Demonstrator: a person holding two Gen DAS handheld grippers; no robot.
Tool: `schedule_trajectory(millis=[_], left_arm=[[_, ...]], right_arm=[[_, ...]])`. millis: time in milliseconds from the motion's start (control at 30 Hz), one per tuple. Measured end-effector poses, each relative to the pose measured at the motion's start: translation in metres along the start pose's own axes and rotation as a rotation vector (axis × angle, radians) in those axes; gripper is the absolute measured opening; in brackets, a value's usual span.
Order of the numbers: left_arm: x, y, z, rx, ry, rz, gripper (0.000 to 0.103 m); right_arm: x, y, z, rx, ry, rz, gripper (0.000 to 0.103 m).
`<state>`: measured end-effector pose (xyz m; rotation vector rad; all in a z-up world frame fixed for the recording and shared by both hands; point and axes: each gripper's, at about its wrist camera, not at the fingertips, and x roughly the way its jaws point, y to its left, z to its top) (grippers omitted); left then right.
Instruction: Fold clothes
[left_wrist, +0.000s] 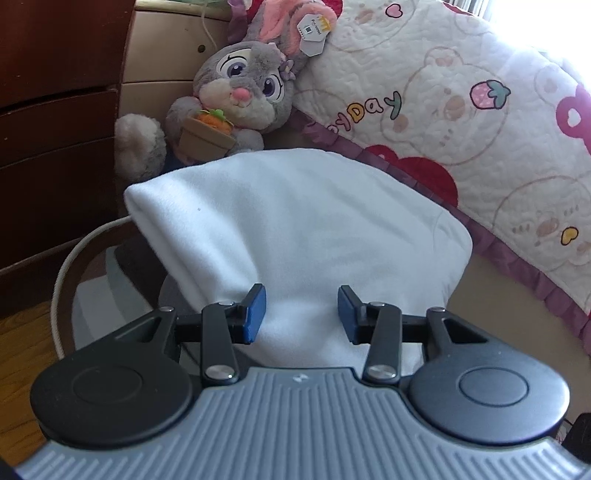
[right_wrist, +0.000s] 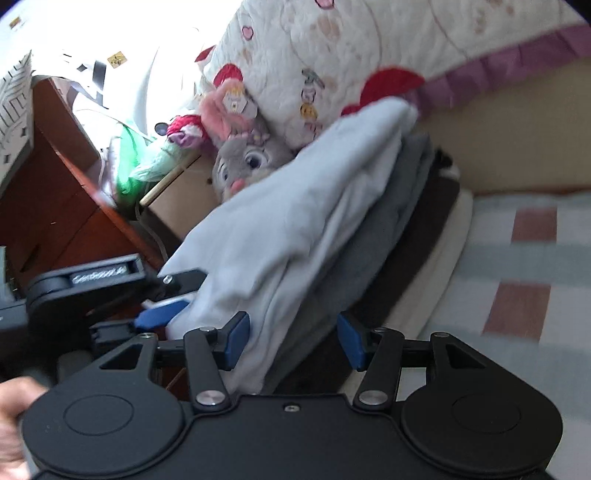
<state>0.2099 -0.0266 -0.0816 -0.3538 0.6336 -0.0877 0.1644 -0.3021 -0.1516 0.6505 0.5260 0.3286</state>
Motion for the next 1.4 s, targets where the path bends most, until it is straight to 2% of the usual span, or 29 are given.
schedule_trajectory(millis=[67,167,200,333,533,700,933,1133,1300,1400], left_arm=[[-0.007,0.000,-0.005,-0.054,-0.005,0.015,0.047],[-0.019,-0.016,-0.013,-0.050,0.001,0.038,0.062],[-0.023,-0.023,-0.017,-0.038,0.007,0.041,0.062],[-0.047,-0.034,-0.032,-0.062,0.031,-0.026,0.062],[-0.077,-0.054,-0.047,0.050,0.084,-0.016,0.071],[-0.114,-0.058,-0.056,0.087,0.078,-0.016,0.072],[-0.141,-0.072,-0.071,0.199,0.104,-0.002,0.072],[-0.157,-0.083,-0.094,0.304,0.158,0.014,0.072],[-0.168,-0.093,-0.108,0.367,0.187,0.094,0.089],[-0.175,-0.096,-0.114,0.380,0.202,0.140,0.090]], right_arm=[[-0.012,0.003,-0.007,-0.029,0.035,0.008,0.059],[-0.035,0.009,-0.016,-0.069,0.016,-0.018,0.059],[-0.043,0.011,-0.019,-0.082,0.006,-0.029,0.059],[-0.080,0.020,-0.024,-0.119,-0.039,-0.078,0.059],[-0.119,0.037,-0.030,-0.181,-0.059,-0.144,0.060],[-0.146,0.048,-0.037,-0.205,-0.058,-0.197,0.060],[-0.172,0.064,-0.044,-0.230,-0.030,-0.242,0.061],[-0.191,0.083,-0.051,-0.248,0.021,-0.404,0.062],[-0.204,0.089,-0.066,-0.251,0.021,-0.415,0.062],[-0.210,0.093,-0.077,-0.268,0.011,-0.431,0.062]])
